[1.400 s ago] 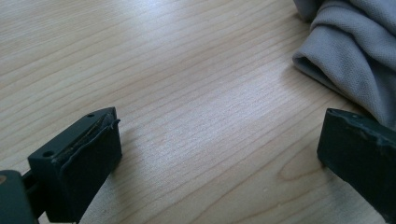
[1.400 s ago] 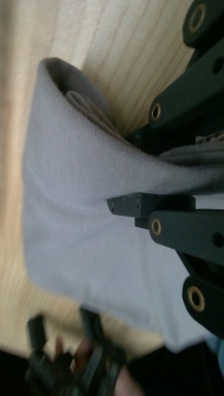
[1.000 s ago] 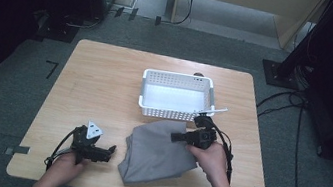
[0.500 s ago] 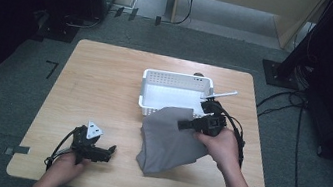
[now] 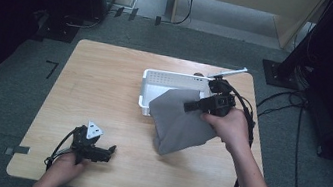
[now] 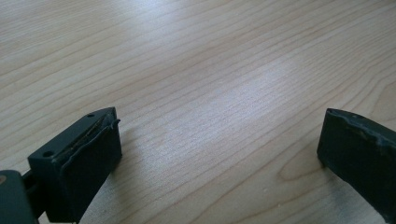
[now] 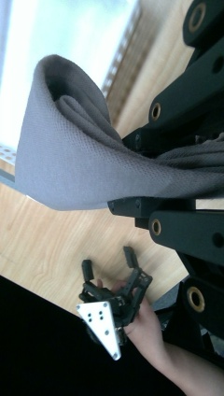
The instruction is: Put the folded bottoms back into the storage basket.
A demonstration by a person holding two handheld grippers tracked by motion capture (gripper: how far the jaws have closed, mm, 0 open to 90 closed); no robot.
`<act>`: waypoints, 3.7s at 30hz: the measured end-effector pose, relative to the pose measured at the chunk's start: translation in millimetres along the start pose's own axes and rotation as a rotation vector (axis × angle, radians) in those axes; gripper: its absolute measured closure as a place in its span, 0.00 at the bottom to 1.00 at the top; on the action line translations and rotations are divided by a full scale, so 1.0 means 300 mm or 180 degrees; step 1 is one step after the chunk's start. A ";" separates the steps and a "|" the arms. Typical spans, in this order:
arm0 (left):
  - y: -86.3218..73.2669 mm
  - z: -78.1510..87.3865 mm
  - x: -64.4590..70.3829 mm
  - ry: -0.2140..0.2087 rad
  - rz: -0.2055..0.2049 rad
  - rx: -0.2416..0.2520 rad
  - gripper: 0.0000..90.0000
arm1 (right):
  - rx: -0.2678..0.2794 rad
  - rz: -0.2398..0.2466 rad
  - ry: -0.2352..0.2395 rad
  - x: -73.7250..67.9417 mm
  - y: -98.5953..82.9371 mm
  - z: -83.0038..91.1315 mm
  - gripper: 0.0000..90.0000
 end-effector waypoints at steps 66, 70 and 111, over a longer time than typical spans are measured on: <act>0.000 -0.001 0.000 0.0003 0.0002 0.0006 0.00 | 0.0367 -0.0995 0.0046 0.257 0.390 -0.296 0.84; 0.000 0.000 0.000 0.0003 -0.0001 0.0003 0.00 | 0.0376 -0.1082 0.0038 0.310 0.352 -0.307 0.84; 0.000 0.000 0.000 0.0001 -0.0002 0.0000 0.00 | 0.0457 -0.1186 -0.0132 0.526 0.229 -0.420 0.82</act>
Point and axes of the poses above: each handheld gripper's, and its own axes: z roughly backward along the jaws, y roughly out of its top, x roughly to its right, the point moved 4 cm from there along -z, roughly forward along the jaws, and after that the axes turned 7 degrees about -z, right-handed, at the moved point
